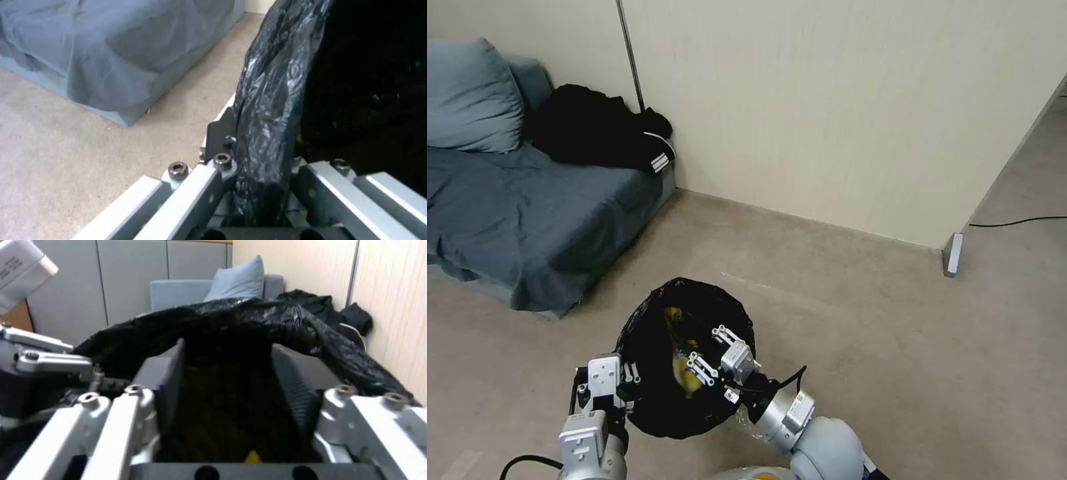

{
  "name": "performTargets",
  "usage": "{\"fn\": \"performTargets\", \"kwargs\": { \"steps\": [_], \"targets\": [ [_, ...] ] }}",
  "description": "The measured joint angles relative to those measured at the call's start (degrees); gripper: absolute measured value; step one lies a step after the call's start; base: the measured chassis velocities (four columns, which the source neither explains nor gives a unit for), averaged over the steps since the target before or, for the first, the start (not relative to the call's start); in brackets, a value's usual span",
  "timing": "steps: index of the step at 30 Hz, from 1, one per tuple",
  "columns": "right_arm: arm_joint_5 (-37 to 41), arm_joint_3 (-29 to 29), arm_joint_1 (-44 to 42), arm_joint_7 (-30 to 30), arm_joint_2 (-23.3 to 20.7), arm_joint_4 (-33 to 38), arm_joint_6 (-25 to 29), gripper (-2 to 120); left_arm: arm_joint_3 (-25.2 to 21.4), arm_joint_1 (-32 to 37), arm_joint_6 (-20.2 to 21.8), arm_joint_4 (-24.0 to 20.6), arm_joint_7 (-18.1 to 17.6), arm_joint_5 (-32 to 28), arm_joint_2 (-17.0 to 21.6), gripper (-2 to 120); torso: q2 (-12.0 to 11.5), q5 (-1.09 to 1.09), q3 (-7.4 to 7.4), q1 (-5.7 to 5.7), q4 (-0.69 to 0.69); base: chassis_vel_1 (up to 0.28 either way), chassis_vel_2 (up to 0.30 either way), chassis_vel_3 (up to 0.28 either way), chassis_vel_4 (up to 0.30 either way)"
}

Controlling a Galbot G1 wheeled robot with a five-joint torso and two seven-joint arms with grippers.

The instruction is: Pick up the trash bin, then pick up the garbage from the floor and place it into the trash bin.

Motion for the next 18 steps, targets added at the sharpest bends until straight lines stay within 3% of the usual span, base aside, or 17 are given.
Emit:
{"fn": "performTargets", "kwargs": {
  "steps": [10, 13, 15, 17, 18],
  "targets": [
    [-0.5, 0.0, -0.2, 0.1, -1.2, 0.0, -0.2, 93, -0.8, -0.3, -0.1, 0.4, 0.3, -0.1, 0.1, 2, 0.0, 0.03, 0.00, 0.00, -0.07, 0.000, 0.000, 0.000, 0.000],
    [-0.9, 0.3, -0.8, 0.1, -1.5, 0.9, 0.0, 99, -1.6, -0.6, -0.1, 0.9, 0.4, -0.3, 0.3, 2, 0.0, 0.10, 0.00, 0.00, -0.07, 0.000, 0.000, 0.000, 0.000],
    [-1.0, 1.0, -2.0, 0.1, -1.8, 1.9, 0.1, 100, -2.1, -0.9, -0.1, 1.3, 0.5, -0.6, 0.4, 2, 0.0, 0.01, 0.00, 0.00, -0.11, 0.000, 0.000, 0.000, 0.000],
    [-1.0, 2.1, -2.5, 0.4, -2.1, 3.6, 0.4, 100, -2.8, -1.8, 0.3, 2.2, 0.9, -1.2, 0.5, 2, 0.0, 0.15, 0.00, 0.00, -0.14, 0.000, 0.000, 0.000, 0.000],
    [-0.9, 3.6, -2.6, 0.8, -2.5, 4.9, 0.5, 100, -3.1, -2.3, 0.5, 2.6, 1.0, -1.3, 0.6, 2, 0.0, 0.01, 0.00, 0.00, -0.08, 0.000, 0.000, 0.000, 0.000]
  ]
}}
